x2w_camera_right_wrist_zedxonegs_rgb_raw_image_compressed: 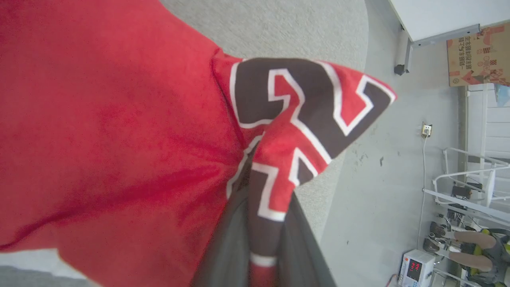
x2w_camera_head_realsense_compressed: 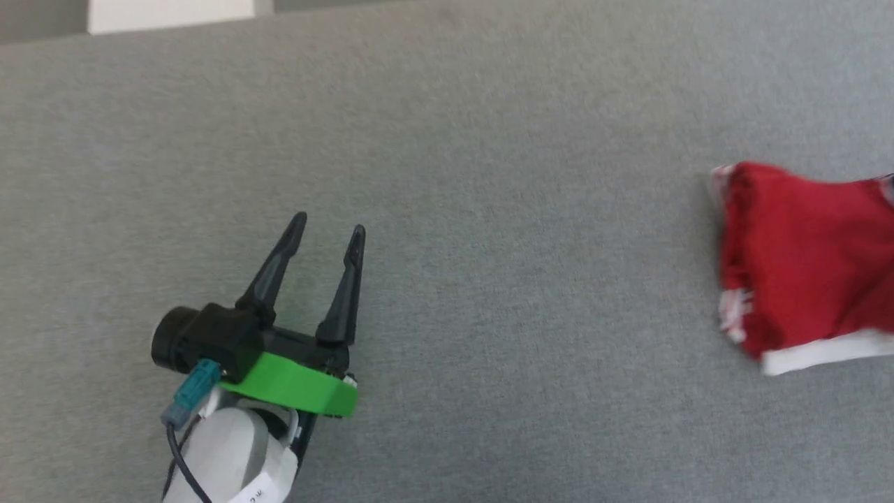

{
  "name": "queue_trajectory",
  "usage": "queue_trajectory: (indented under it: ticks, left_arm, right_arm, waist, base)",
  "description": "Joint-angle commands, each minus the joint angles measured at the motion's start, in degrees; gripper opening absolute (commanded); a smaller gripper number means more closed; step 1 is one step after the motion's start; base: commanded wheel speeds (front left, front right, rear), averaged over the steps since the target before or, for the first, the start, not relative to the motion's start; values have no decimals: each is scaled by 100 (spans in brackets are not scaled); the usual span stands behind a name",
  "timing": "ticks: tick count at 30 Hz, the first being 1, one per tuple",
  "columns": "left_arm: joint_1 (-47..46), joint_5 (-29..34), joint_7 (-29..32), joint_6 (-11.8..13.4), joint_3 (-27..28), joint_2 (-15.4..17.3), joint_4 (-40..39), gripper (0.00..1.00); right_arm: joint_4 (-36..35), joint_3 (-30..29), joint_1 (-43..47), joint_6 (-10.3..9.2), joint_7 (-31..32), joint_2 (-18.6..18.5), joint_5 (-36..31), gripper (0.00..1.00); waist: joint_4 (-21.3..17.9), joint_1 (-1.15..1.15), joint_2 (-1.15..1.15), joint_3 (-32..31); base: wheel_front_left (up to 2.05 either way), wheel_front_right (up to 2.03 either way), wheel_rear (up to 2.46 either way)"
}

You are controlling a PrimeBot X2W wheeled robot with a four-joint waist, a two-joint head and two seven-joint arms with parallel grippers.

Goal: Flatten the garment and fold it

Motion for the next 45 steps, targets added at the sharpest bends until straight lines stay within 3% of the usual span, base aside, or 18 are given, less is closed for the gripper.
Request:
queue_trajectory:
  ticks: [1,16,26,27,28,34,39,45]
  left_arm:
    - [-133,-22,-22,-21,-7,71,-44,100]
    - [-361,46,-22,-21,-54,282,-258,100]
    - [-395,80,-22,-21,-32,181,-342,100]
    - [-396,79,-22,-21,-34,173,-332,100]
    - [-393,75,-22,-21,-33,162,-316,100]
    - [-321,1,-22,-21,9,63,-190,100]
    - [-135,-141,-22,-21,106,-87,-77,100]
    - [189,-231,-22,-21,248,-187,-3,100]
  right_arm:
    - [114,-151,-31,-12,-211,-81,-66,0]
    - [2184,-1479,-580,-12,-2198,-595,-801,0]
    - [3184,-2170,-1044,-12,-2616,-659,-1556,0]
    - [3224,-2214,-1063,-12,-2718,-643,-1606,8]
    - [3274,-2238,-1081,-12,-2843,-612,-1664,100]
    - [3520,-2169,-1350,-12,-3542,-398,-1881,100]
    - [3590,-1778,-1694,-12,-4253,-198,-1878,100]
    - [3197,-1386,-2018,-12,-4626,461,-1427,100]
  waist:
    - [-298,-1,19,576]
    - [27,-1,19,1241]
    - [167,-1,19,1335]
    - [174,-1,19,1322]
    - [179,-1,19,1295]
    - [202,-1,19,871]
    - [226,-1,19,253]
    - [269,-1,19,-519]
  base:
    - [0,0,0]
    - [0,0,0]
    - [0,0,0]
    - [0,0,0]
    - [0,0,0]
    - [0,0,0]
    - [0,0,0]
    - [0,0,0]
